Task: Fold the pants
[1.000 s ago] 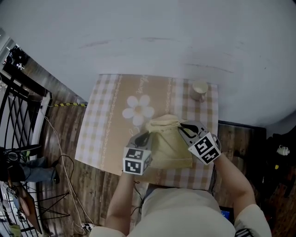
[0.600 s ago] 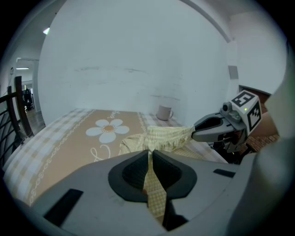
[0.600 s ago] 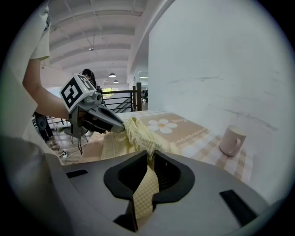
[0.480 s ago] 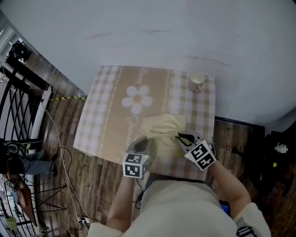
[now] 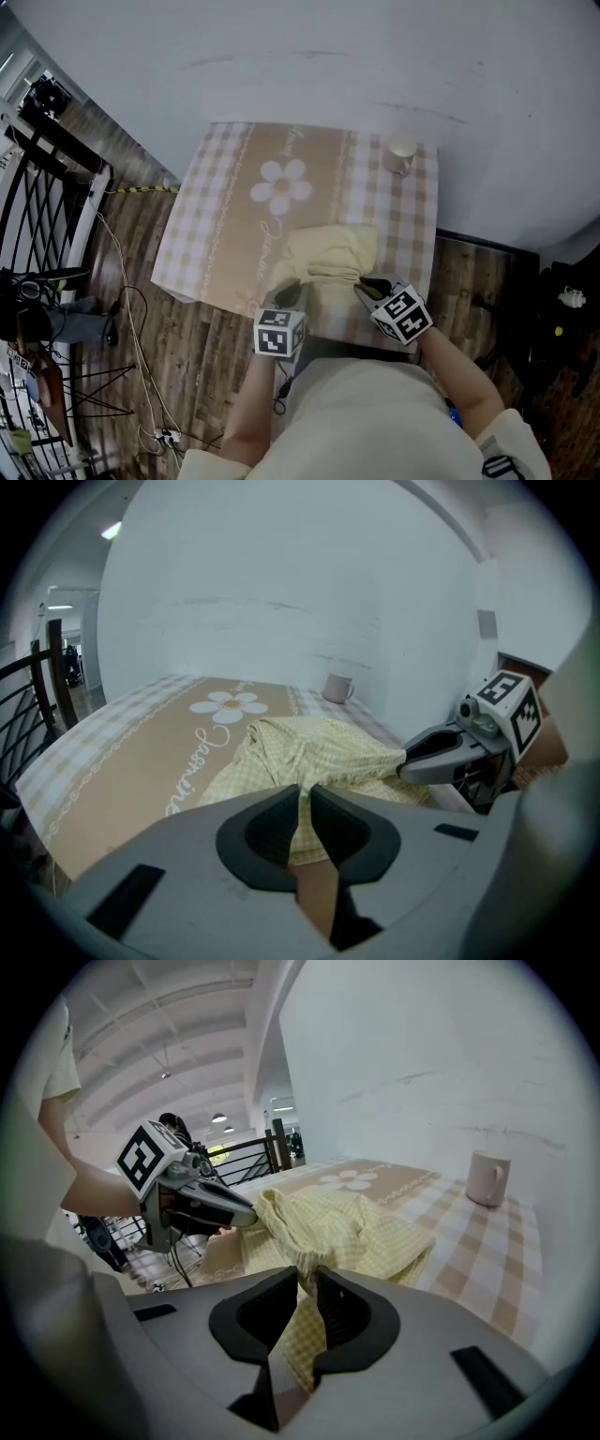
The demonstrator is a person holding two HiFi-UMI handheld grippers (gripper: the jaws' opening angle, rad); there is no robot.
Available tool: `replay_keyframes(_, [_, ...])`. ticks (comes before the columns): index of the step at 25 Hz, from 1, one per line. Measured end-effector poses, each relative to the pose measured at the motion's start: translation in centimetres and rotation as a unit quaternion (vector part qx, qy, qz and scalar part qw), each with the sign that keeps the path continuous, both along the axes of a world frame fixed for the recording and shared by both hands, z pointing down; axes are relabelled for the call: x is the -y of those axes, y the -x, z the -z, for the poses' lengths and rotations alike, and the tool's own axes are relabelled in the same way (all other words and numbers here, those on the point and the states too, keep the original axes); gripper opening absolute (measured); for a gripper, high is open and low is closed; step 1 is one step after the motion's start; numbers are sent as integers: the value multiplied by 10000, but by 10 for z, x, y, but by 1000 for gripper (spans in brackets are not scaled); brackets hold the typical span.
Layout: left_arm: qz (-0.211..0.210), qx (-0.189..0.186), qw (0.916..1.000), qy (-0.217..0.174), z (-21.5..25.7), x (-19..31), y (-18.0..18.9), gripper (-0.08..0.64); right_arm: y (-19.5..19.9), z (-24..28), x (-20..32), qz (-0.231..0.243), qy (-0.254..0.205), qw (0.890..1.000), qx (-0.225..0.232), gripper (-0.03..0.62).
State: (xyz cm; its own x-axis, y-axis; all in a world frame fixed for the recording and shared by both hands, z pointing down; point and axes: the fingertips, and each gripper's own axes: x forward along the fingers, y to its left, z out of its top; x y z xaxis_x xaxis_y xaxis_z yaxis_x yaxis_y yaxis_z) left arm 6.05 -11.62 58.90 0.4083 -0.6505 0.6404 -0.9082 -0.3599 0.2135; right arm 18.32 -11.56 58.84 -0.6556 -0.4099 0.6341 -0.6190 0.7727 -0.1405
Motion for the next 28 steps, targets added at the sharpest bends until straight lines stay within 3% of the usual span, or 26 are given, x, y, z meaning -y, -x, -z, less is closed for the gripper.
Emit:
replay_keyframes(8, [201, -63, 9997, 78, -5, -22, 6, 94, -1, -10, -22, 301, 134, 9992, -208, 104])
replay_keyframes(13, [349, -16, 9993, 123, -7, -34, 13, 81, 2, -10, -36, 290, 340, 9989, -105, 112])
replay_keyframes(20, [565, -29, 9979, -331, 26, -31, 25, 35, 7, 12, -38, -699, 445, 9948, 598, 95])
replay_keyframes(25, [826, -169, 9957, -382, 47, -46, 44, 29, 10, 44, -39, -1609, 165, 9806, 1104, 54])
replay_keyframes(28, [862, -267, 9953, -353, 54, -60, 54, 29, 15, 63, -47, -1904, -75, 9738, 1240, 31])
